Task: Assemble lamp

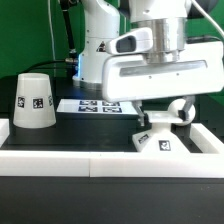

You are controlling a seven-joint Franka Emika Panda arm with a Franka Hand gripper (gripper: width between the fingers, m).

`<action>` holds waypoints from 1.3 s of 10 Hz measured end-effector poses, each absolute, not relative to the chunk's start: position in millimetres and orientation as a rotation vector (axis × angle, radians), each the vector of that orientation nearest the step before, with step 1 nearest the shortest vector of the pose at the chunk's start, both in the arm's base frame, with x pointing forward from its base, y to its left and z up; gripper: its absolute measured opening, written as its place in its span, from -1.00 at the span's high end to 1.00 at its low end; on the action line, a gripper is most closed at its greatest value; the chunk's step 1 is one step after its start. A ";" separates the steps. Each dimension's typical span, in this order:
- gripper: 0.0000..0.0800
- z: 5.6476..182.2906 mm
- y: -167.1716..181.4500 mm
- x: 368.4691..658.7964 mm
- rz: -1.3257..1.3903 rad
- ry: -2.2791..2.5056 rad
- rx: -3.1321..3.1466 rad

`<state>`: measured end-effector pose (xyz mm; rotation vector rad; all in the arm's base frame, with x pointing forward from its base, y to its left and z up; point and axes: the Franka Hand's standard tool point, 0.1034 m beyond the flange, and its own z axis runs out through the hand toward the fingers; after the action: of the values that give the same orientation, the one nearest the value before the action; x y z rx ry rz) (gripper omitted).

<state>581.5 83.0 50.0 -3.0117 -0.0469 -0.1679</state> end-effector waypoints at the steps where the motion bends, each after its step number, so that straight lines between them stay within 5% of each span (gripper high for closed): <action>1: -0.34 50.3 91.6 587.6 -0.186 -0.070 -3.008; 7: -0.34 51.4 102.2 625.6 -0.282 0.006 -2.993; 12: -0.34 55.6 104.0 622.0 -0.255 0.038 -2.999; 13: -0.66 59.8 104.0 622.8 -0.263 0.037 -2.998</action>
Offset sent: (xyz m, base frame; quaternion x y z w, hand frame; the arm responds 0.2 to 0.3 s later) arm 0.0231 0.0069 -0.0176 0.0143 0.0089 0.0273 0.9995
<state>622.8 104.0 59.8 -2.9984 0.0375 -0.2626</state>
